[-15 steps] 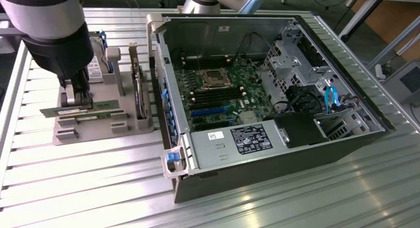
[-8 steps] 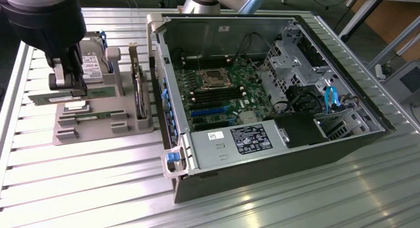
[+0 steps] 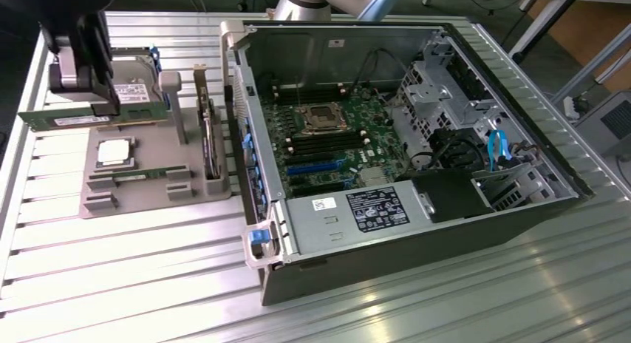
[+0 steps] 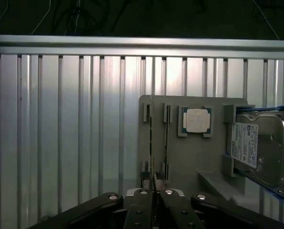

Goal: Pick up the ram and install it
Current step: 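Pick up the ram and move it above insertion slot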

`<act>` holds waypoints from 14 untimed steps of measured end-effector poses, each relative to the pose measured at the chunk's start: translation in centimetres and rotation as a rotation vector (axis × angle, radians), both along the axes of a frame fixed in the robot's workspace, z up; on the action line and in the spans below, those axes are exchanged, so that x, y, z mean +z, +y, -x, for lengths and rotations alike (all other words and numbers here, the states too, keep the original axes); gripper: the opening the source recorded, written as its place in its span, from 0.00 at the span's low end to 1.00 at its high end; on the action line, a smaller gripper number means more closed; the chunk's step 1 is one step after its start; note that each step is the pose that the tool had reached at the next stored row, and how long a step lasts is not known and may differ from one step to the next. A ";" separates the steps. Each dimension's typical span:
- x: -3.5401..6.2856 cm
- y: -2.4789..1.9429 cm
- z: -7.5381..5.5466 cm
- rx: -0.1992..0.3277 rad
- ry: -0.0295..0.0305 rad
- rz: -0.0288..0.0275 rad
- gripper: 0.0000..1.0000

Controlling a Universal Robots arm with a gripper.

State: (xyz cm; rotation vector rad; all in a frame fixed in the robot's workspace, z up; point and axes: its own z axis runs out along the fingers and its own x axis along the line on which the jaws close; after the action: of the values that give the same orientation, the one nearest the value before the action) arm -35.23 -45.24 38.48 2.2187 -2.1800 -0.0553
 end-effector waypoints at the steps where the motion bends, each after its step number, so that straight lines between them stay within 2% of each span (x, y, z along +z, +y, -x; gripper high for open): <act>1: -0.05 0.00 -0.6 0.000 0.0030 0.0001 0.12; 3: -0.15 0.00 -1.7 0.000 0.0082 0.0004 0.12; 7: -0.27 0.00 -3.7 0.000 0.0148 0.0029 0.12; 9: -0.35 0.00 -5.7 0.000 0.0200 0.0071 0.12; 10: -0.23 0.00 -6.9 0.000 0.0208 0.0093 0.12; 11: -0.07 0.00 -7.4 0.000 0.0209 0.0103 0.12; 14: 0.55 0.00 -8.1 0.000 0.0208 0.0100 0.12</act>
State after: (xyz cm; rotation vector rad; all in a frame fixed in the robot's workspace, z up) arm -27.17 -45.23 39.02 2.2025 -2.1651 -0.0670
